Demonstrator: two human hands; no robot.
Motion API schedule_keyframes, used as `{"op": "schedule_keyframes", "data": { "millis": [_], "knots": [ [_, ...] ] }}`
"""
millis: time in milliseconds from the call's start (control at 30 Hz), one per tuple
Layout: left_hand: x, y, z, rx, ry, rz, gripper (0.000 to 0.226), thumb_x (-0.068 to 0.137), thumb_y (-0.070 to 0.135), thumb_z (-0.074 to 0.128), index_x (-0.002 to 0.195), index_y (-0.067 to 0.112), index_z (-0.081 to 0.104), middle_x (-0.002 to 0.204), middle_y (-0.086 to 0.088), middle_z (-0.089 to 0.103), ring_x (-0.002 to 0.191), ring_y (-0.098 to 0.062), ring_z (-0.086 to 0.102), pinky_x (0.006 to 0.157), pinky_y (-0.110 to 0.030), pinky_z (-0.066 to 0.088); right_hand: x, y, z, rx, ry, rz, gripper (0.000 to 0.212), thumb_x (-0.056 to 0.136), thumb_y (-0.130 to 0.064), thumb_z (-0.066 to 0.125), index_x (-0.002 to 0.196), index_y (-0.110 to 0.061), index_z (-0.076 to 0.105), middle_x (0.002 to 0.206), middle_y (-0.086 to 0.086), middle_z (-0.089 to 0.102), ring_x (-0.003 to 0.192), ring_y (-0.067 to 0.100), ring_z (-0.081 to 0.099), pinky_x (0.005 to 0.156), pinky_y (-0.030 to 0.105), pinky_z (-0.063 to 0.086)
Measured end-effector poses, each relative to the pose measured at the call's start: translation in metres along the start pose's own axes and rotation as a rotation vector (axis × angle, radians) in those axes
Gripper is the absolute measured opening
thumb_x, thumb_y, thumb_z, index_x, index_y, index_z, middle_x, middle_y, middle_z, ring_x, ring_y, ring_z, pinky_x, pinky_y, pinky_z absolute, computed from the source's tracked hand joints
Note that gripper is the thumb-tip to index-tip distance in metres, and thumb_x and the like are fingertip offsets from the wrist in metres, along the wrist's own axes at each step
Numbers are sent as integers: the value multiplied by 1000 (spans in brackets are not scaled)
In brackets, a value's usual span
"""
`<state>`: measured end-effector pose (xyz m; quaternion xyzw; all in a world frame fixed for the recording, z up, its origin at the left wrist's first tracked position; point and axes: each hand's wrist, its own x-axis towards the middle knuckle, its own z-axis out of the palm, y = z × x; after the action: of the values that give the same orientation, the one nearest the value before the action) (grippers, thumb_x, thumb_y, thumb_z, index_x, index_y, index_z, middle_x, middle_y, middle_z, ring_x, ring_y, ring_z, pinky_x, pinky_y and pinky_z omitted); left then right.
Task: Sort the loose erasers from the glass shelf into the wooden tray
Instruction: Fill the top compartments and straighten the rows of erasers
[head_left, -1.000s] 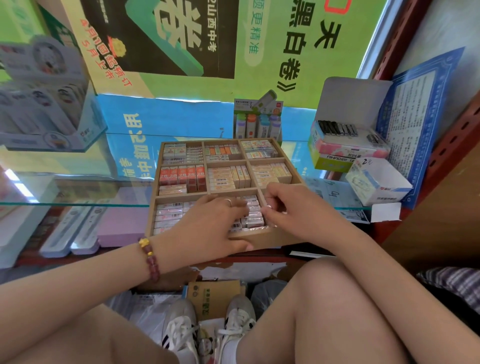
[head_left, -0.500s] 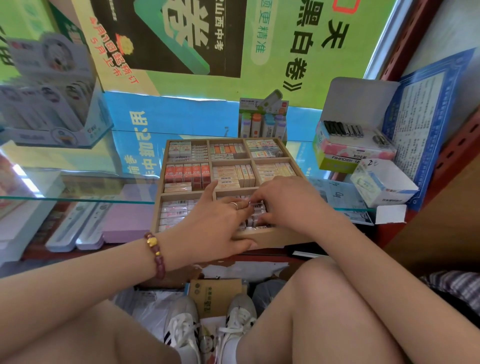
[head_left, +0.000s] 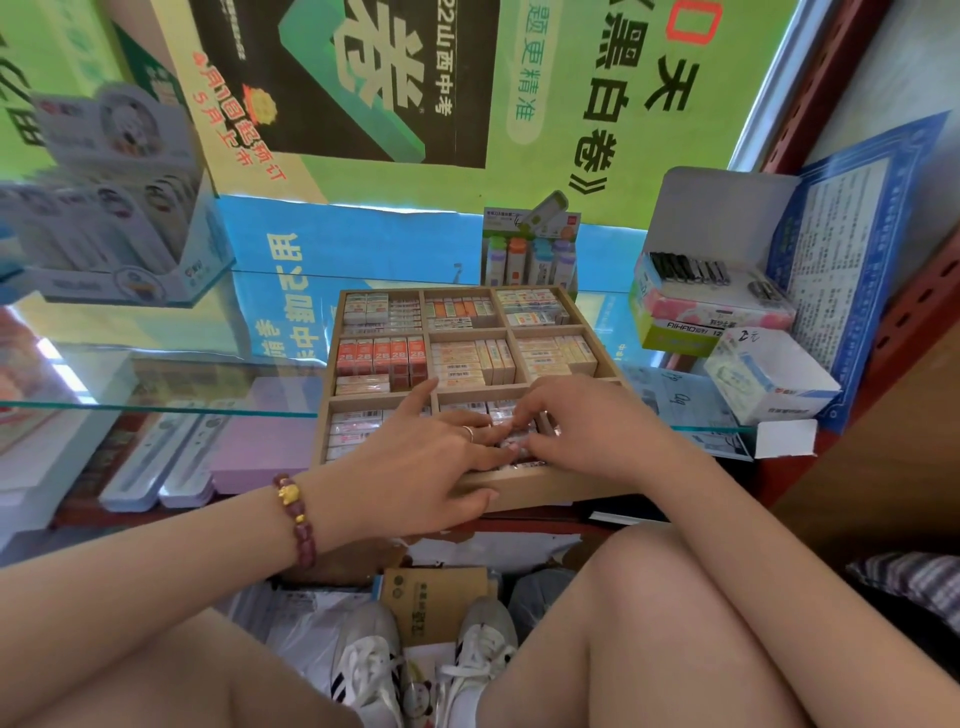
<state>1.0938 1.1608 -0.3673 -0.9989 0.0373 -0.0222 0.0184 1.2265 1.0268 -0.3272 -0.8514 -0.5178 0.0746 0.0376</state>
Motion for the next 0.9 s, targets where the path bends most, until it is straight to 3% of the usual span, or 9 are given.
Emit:
{"op": "schedule_keyframes", "data": {
  "millis": [100, 200, 267, 333, 400, 467, 567, 667, 900],
  "knots": [
    [3, 0, -2, -26, -28, -11, 50, 92, 51, 37, 141, 39, 36, 146, 12, 41, 141, -6, 23, 114, -51, -3, -1, -6, -1, -31, -4, 15, 24, 90, -38, 54, 111, -31, 66, 118, -10, 60, 103, 14, 58, 82, 34, 51],
    [-1, -9, -11, -324, -36, 1, 50, 92, 54, 40, 140, 41, 36, 148, 18, 33, 137, 3, 23, 118, -39, 7, -5, -8, 1, -5, 36, 17, 25, 93, -34, 51, 115, -30, 63, 117, -10, 58, 99, 11, 56, 78, 29, 48],
    [-10, -25, -21, -519, 105, -39, 46, 89, 52, 45, 134, 40, 46, 138, 24, 40, 128, 9, 34, 113, -26, 25, -7, -7, 1, 62, 71, 3, 25, 93, -32, 51, 117, -30, 60, 117, -12, 57, 91, 5, 50, 74, 26, 43],
    [-23, -47, -28, -597, 247, -159, 36, 86, 41, 57, 122, 34, 60, 126, 24, 51, 120, 6, 46, 106, -26, 36, -4, -9, 2, 129, 92, -25, 23, 94, -29, 53, 116, -31, 60, 109, -17, 56, 83, -1, 44, 66, 19, 37],
    [-36, -68, -29, -527, 283, -300, 26, 80, 36, 66, 105, 34, 68, 112, 26, 57, 112, -1, 55, 103, -35, 41, 1, -16, 2, 188, 105, -67, 22, 94, -27, 54, 114, -32, 61, 100, -21, 52, 79, -5, 44, 60, 12, 33],
    [-47, -77, -26, -454, 172, -410, 28, 73, 38, 74, 100, 37, 70, 105, 32, 56, 108, -1, 56, 101, -37, 41, 9, -25, 1, 218, 120, -115, 22, 92, -29, 57, 114, -33, 61, 103, -21, 55, 87, -3, 48, 66, 15, 38],
    [-55, -72, -25, -389, 49, -441, 57, 59, 59, 75, 111, 37, 67, 120, 33, 50, 117, 1, 49, 106, -35, 36, 21, -40, 1, 233, 102, -166, 30, 88, -35, 63, 119, -32, 62, 119, -17, 59, 96, 0, 50, 84, 25, 46],
    [-57, -63, -28, -238, -36, -396, 51, 72, 50, 73, 120, 39, 61, 142, 26, 37, 128, -1, 38, 107, -24, 30, 28, -53, 3, 169, 13, -202, 46, 82, -45, 68, 125, -30, 61, 130, -13, 52, 113, 7, 51, 94, 33, 47],
    [-57, -58, -25, -132, -31, -415, 46, 76, 52, 67, 121, 47, 57, 145, 29, 32, 131, -2, 34, 105, -29, 34, 40, -73, 8, 5, -59, -201, 52, 79, -53, 68, 126, -32, 60, 129, -11, 51, 111, 12, 53, 88, 37, 51]
  ]
}}
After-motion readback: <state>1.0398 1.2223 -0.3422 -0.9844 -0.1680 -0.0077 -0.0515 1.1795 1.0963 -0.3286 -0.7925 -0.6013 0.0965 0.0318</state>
